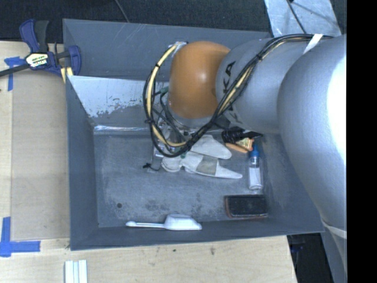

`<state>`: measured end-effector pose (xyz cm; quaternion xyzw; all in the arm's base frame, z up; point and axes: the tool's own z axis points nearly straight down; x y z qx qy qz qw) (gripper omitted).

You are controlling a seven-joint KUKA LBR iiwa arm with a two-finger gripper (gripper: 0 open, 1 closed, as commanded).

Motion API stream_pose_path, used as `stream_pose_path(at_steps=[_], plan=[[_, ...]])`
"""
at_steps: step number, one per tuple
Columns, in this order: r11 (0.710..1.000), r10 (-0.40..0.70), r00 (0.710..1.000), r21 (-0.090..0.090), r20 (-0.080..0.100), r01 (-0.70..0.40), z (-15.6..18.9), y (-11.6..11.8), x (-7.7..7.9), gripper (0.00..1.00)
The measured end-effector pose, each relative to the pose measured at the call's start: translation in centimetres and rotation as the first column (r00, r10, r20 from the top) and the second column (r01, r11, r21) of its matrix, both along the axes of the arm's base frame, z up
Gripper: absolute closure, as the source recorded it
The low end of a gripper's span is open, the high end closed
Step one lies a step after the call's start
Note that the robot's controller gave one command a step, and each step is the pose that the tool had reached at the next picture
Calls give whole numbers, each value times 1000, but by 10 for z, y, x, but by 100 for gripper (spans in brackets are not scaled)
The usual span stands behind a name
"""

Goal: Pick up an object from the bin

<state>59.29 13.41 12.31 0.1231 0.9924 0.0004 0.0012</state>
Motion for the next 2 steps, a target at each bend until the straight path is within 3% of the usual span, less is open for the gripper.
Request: stream_pose_path(at_steps=[1,2], plan=[[991,-134,991,1,-1,134,-5,-37,6,0],[1000,-11,1000,-1,1,11,-14,-52,16,0]])
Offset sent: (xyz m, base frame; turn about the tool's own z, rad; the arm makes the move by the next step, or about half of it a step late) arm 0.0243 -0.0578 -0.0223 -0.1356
